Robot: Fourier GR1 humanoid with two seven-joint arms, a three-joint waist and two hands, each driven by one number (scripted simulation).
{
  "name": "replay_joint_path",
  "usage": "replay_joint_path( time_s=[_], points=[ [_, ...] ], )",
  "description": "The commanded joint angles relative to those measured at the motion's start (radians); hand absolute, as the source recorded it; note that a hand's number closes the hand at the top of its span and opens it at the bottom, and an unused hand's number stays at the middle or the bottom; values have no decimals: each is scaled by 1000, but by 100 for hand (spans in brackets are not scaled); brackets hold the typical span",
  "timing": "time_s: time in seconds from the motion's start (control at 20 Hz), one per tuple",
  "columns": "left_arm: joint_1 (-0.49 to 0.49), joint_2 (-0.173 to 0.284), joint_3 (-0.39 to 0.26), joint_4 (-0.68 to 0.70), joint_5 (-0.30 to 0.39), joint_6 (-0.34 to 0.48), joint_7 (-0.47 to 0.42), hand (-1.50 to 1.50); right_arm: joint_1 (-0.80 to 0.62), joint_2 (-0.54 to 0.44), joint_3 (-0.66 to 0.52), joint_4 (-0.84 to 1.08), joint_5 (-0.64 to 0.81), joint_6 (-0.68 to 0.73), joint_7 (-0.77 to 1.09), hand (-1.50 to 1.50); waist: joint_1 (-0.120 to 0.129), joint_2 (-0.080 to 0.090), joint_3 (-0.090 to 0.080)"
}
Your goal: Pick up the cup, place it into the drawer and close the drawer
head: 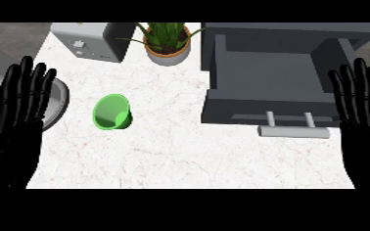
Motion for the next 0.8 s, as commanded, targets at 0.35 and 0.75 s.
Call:
replay_joint_path(
  time_s=[0.35,0.75],
  points=[
    [-27,148,-108,230,560,-534,25,-150,-3,-10,104,23,-21,76,74,-150,-56,-17,11],
    [-258,314,36,708,788,-843,24,-150,-91,-55,38,81,-75,115,141,-150,-45,-33,17]
  ],
)
